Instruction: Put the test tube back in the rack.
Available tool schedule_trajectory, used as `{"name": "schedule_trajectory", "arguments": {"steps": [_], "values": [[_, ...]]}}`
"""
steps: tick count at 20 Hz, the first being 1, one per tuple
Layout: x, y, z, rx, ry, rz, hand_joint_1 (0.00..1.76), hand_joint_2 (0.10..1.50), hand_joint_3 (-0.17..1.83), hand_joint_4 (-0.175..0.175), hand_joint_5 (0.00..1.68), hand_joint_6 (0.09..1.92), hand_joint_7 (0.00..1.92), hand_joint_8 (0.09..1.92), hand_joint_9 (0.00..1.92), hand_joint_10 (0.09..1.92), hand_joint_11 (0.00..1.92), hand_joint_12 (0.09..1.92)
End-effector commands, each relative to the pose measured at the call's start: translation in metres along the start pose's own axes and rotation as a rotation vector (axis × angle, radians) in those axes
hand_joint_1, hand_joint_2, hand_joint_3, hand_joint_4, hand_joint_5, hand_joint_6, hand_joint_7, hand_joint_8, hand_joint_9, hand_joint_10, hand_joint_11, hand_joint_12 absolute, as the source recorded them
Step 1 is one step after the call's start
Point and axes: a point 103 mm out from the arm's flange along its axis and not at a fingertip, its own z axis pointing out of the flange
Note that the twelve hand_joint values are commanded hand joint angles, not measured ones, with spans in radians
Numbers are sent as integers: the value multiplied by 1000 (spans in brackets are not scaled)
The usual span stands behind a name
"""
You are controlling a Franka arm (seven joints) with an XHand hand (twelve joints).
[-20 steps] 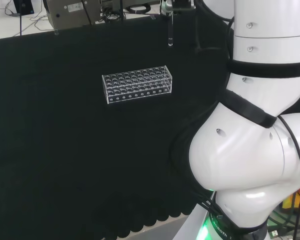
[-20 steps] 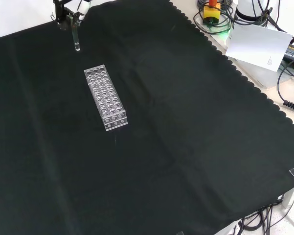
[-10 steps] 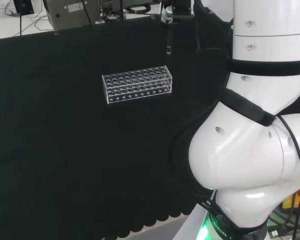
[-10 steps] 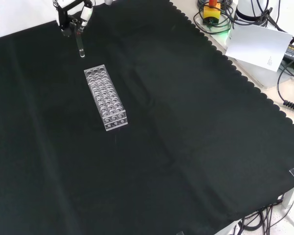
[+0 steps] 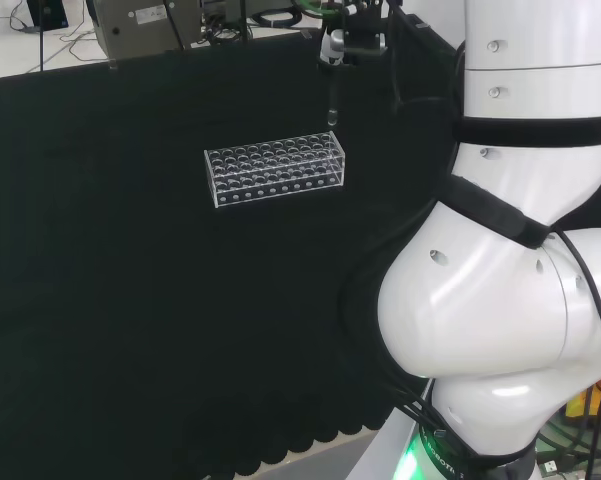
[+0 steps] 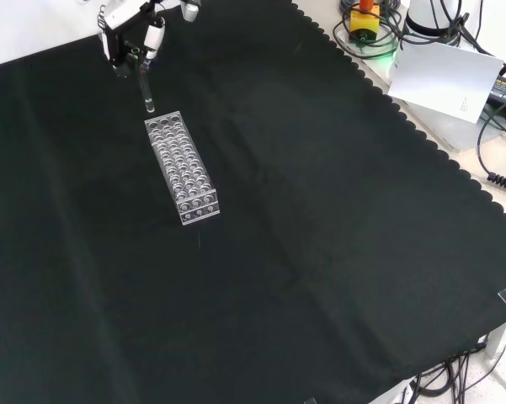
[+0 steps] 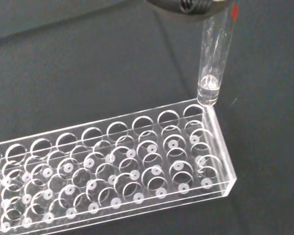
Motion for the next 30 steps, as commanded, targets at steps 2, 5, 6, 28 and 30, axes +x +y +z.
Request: {"name": "schedule_trajectory", "arguments": {"steps": [2, 5, 6, 28, 30], "values": [[13, 7, 9, 14, 0, -23, 1525, 1040, 0, -175, 1007, 607, 1102, 973, 1075, 1113, 952, 1004], [18, 10, 12, 18, -10, -28, 1525, 1040, 0, -175, 1008, 607, 1102, 973, 1074, 1113, 952, 1005], [18, 11, 12, 19, -14, -30, 1524, 1040, 0, -175, 1008, 606, 1102, 973, 1074, 1113, 952, 1005], [8, 20, 19, 36, -5, -13, 1524, 1040, 0, -175, 1009, 604, 1102, 973, 1074, 1114, 951, 1007], [8, 20, 19, 37, -6, -15, 1524, 1040, 0, -175, 1009, 605, 1102, 973, 1074, 1114, 951, 1008]]}}
